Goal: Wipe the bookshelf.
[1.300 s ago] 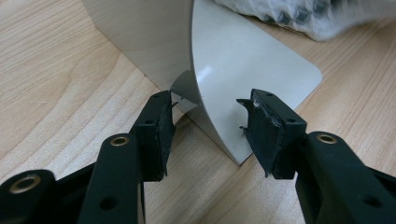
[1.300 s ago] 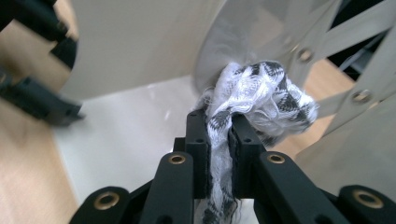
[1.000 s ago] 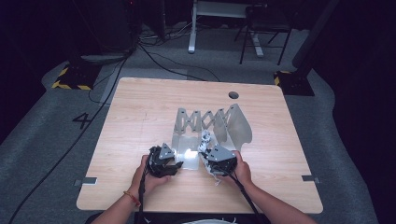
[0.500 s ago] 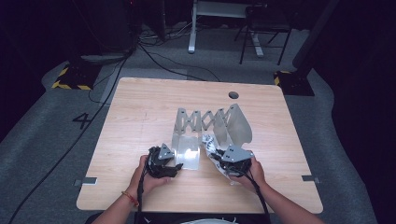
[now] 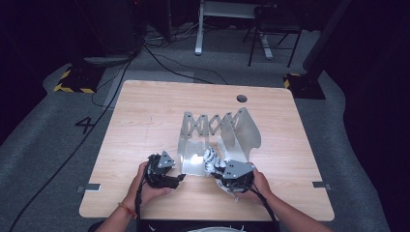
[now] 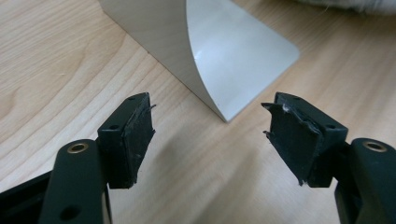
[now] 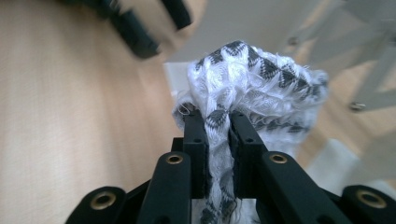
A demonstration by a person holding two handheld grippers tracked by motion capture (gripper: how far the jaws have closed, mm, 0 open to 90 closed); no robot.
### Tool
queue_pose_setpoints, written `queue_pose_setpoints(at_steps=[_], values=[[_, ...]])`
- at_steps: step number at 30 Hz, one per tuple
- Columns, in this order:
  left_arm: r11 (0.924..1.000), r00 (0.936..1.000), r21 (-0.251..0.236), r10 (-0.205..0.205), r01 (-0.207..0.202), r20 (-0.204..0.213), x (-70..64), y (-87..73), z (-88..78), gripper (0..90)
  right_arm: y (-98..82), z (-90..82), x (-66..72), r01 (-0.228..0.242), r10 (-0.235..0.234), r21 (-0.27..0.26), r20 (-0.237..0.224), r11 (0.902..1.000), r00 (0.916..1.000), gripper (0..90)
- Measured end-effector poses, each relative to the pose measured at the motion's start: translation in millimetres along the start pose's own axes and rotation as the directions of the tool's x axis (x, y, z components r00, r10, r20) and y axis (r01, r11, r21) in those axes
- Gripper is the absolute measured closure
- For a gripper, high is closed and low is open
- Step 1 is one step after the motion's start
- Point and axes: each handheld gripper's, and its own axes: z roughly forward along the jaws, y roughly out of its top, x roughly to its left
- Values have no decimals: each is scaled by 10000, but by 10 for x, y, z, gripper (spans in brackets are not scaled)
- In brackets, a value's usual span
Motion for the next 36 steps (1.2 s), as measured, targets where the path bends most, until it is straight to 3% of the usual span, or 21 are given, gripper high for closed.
queue_pose_setpoints(at_steps=[3,8,12,14,17,21,22,24,27,29,32,33,35,36], values=[[9998,10000,-179,70,-69,69,-61,-17,-122,295,16,45,94,391,-380,248,-448,9989,9983,701],[9987,9984,-189,479,-474,307,-227,-56,-266,295,41,8,141,65,-38,305,-878,9995,9961,537],[9975,9956,-476,561,-527,746,-358,-58,-377,290,22,-194,116,-75,83,134,-618,9999,9981,487],[9946,9933,-703,825,-770,804,-445,-6,-419,289,5,-320,74,-210,207,-73,-408,9998,9990,485],[9867,9850,-1038,1359,-1249,1066,-585,117,-427,289,-62,-532,-33,-613,615,-341,44,9975,9981,485],[9759,9696,-1232,1972,-1801,1448,-767,287,-308,286,-265,-705,-170,-1334,1348,-270,595,9907,9891,483],[9748,9645,-1219,2057,-1870,1658,-811,332,-251,282,-330,-722,-192,-1438,1442,-117,784,9895,9864,483],[9750,9601,-1101,2107,-1929,1840,-872,392,-159,272,-466,-746,-247,-1598,1565,211,1112,9869,9814,483],[9742,9580,-971,2190,-2039,1853,-943,516,24,262,-664,-802,-349,-2099,2012,427,1541,9768,9674,483],[9757,9624,-870,2135,-2012,1677,-951,583,131,258,-767,-839,-419,-2524,2427,363,1732,9669,9545,483],[9808,9680,-641,1924,-1842,1615,-937,666,327,252,-856,-857,-499,-2629,2499,316,2199,9643,9430,485],[9790,9676,-475,2030,-1981,1498,-932,680,386,245,-871,-851,-517,-2685,2548,315,2258,9628,9403,487],[9824,9655,-213,1866,-1858,1819,-908,670,474,240,-909,-834,-557,-2807,2655,352,2305,9592,9362,489],[9798,9597,-35,1963,-1997,2010,-895,642,505,235,-917,-830,-564,-2832,2676,378,2290,9583,9359,489]])
